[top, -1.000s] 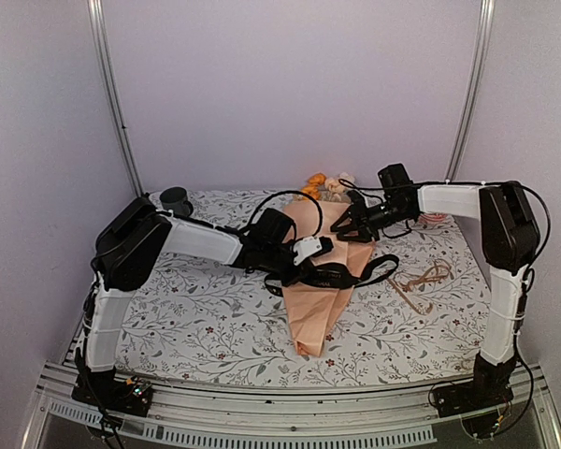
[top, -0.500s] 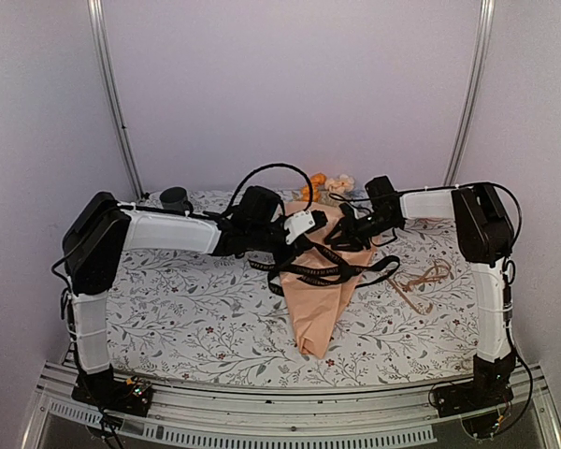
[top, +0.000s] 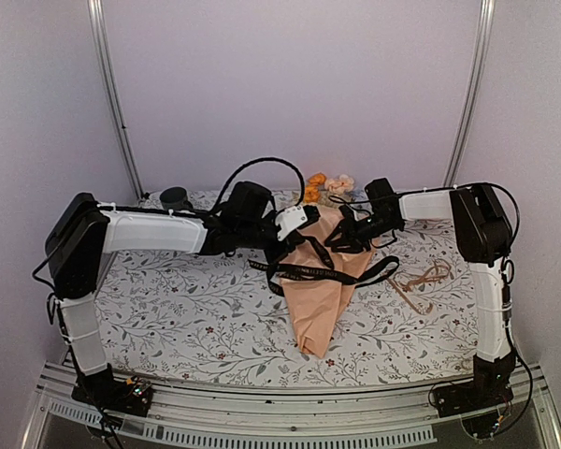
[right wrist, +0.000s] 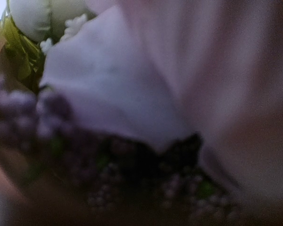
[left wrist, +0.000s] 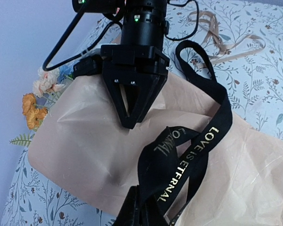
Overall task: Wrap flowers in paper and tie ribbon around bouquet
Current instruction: Cross the ribbon over the folded bouquet.
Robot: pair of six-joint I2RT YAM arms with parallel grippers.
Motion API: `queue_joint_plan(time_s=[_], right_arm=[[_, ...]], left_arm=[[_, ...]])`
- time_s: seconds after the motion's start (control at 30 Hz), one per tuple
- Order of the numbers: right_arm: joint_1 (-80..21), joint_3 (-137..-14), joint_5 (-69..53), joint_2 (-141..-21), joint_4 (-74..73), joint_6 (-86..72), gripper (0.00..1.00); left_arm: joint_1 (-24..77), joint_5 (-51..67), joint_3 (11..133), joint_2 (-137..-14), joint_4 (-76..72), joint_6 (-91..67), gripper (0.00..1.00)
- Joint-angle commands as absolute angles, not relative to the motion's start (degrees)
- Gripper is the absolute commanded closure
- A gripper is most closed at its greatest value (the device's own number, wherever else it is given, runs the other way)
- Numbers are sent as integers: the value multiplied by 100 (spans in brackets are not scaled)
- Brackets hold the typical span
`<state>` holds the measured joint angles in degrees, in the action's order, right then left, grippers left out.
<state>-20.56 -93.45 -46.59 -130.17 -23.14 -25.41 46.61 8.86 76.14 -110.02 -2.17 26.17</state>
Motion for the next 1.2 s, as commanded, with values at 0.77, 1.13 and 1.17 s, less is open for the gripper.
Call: queue_joint_plan(time_s=[0.77,1.13,1.17], right_arm=[[-2036,-9207,-4465,-13164,-2610,-2498,66],[-2041,-9187,-4482,-13174,-2600,-2512,66],[-2039,-9187,-4482,-13169,-2601,-2510,66]], left_arm=[[4353,2557,6783,-10623,4,2657,70],[4338,2618,7276,-11678,656,2719,58],[4327,2585,7358,-11770,695,2712,59]])
